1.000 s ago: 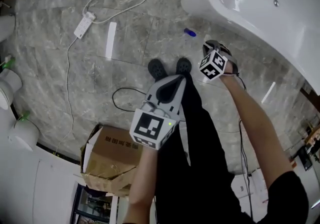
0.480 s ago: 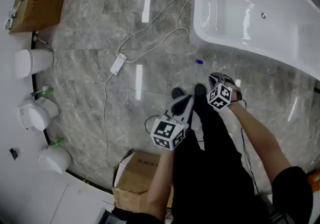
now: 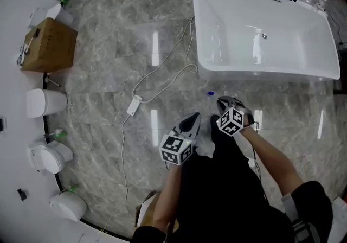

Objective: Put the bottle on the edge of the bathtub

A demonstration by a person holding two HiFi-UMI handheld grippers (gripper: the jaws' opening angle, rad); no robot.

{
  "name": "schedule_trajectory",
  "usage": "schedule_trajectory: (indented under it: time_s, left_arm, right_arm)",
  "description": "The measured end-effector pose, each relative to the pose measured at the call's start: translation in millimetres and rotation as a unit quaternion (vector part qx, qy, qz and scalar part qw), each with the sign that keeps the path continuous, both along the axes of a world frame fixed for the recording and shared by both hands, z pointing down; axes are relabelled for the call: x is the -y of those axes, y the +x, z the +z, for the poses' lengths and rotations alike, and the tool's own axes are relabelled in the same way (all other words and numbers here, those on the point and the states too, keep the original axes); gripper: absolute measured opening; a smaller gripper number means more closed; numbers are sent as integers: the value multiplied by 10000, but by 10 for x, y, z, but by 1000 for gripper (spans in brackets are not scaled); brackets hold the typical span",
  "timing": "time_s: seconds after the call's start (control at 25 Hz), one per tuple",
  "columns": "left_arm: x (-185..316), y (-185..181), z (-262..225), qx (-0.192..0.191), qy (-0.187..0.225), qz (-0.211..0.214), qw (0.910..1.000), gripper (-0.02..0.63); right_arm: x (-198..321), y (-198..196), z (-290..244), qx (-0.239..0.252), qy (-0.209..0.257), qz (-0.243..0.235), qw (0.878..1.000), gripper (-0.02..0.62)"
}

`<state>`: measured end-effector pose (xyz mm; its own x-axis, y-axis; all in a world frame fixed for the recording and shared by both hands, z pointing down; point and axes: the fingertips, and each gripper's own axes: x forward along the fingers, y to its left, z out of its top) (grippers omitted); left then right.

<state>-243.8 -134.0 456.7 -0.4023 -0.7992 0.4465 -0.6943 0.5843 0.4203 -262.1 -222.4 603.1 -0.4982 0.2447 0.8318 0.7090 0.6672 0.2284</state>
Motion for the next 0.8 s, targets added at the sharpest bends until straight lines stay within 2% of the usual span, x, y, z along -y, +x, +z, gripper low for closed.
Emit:
schedule_trajectory:
  time_s: [0.12,0.28,0.48,0.64,0.8]
  left_arm:
    - [-248,89,-150,128,17,332,9994,8]
    - [-761,303,-356,355,-47,730,9967,9]
    - [-1249,419,-470,547,122,1383,9888,8]
    - [-1404,498,-554,684,204,1690,9830,9]
    - [-1341,609,-771,851,405,1855,9781,8]
  right_arm:
    - [-237,-3,-333,301,-62,296,9991,26]
    - [-702,181,-669,613,-39,574,9965,21]
    - [-1244,345,-1116,1161,-271,1234,9852,14]
    - [-1504,668,-1359,1403,-323,1436,9791,14]
    - [-1480,1000,-1585,1514,-550,1807,9703,14]
